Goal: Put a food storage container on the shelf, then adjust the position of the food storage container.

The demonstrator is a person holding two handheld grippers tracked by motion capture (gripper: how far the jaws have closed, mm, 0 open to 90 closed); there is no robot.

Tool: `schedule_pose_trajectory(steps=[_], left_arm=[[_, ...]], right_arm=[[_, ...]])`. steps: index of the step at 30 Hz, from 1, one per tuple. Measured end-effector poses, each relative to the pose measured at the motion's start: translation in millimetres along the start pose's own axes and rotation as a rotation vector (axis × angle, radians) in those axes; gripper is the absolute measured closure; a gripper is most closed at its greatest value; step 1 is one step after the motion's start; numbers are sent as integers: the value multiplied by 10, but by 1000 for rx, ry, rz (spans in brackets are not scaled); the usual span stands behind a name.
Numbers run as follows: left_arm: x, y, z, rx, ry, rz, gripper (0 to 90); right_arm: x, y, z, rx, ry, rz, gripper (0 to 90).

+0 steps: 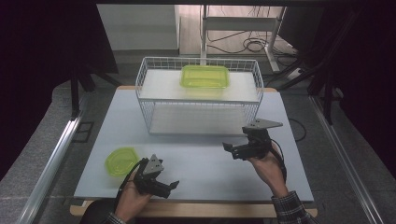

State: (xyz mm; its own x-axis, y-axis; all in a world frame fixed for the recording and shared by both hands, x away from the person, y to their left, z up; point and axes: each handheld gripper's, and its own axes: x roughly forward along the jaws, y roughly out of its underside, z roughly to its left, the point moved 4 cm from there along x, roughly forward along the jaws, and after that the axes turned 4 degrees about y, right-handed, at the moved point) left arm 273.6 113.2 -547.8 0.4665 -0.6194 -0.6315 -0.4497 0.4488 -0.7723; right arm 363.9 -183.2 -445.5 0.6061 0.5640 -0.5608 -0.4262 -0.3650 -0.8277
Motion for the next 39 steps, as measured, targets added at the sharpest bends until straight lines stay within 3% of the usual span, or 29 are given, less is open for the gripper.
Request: schedule_pose_trajectory(steps=[14, 18, 23, 27, 32, 33, 34, 36, 37, 39], left_arm=[[-4, 6, 1, 22, -16, 6, 19], [-16, -7, 2, 8, -14, 0, 17], [-55, -32, 27, 15, -47, 6, 15], [-198, -109, 74, 9, -64, -40, 24], [-513, -156, 265, -11, -160, -83, 159], [-513, -156, 265, -11, -160, -83, 212], [-628, -132, 353, -32, -204, -90, 258], [-683, -112, 400, -43, -221, -93, 395], [-775, -63, 498, -81, -246, -102, 451], [-852, -8, 588, -107, -290, -99, 581]], right_arm=[[54, 501, 30, -12, 22, 46, 0], [88, 633, 42, -6, 29, 73, 0], [80, 678, 44, 1, 31, 76, 0], [72, 699, 36, 10, 29, 76, 0], [82, 723, 11, 21, 29, 75, 0], [82, 723, 11, 21, 29, 75, 0], [86, 731, 6, 26, 31, 76, 1], [94, 743, -3, 25, 32, 80, 3], [100, 750, -8, 25, 33, 81, 5], [111, 763, -14, 25, 33, 86, 8]])
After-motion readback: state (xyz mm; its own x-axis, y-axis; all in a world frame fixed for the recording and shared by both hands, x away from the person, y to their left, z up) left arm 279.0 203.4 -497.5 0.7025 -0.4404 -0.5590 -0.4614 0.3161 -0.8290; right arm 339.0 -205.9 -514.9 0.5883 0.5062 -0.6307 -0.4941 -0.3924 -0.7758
